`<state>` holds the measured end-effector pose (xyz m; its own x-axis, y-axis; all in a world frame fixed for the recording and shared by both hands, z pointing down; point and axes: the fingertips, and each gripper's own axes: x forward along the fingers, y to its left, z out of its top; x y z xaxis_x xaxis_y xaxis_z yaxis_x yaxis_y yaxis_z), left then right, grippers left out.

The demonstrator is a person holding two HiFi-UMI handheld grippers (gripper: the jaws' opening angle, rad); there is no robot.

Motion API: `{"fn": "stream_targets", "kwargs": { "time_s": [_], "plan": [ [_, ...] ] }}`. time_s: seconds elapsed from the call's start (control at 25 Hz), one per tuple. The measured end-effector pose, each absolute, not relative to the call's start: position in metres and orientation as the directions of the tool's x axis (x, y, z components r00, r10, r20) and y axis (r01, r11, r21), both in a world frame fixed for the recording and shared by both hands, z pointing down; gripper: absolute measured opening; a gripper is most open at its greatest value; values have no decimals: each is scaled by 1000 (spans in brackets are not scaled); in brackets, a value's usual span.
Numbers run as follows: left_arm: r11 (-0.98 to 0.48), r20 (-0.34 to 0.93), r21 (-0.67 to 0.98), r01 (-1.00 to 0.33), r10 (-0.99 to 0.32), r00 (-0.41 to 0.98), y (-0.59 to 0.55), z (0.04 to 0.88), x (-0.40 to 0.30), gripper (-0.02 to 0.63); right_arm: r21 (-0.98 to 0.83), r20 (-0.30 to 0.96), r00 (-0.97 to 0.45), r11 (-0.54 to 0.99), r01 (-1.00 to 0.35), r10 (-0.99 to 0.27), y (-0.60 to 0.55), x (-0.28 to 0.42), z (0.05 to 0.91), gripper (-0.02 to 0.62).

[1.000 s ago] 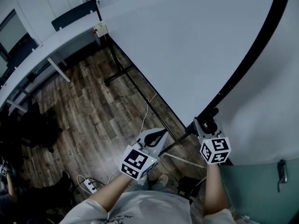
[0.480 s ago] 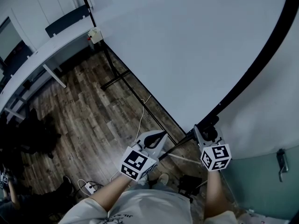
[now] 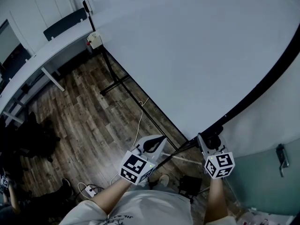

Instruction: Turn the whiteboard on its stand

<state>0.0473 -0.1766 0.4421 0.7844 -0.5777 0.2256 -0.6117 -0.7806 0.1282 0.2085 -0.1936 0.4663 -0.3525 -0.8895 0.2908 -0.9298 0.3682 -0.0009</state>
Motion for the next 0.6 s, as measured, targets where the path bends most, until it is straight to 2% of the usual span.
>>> {"fn": "stream_targets", "kwargs": {
  "time_s": [0.6],
  "plan": [
    [-788, 220, 121, -604, -572, 790, -171, 440, 42, 11, -3, 273, -301, 312, -950, -914, -193, 210, 466, 186]
  ]
}}
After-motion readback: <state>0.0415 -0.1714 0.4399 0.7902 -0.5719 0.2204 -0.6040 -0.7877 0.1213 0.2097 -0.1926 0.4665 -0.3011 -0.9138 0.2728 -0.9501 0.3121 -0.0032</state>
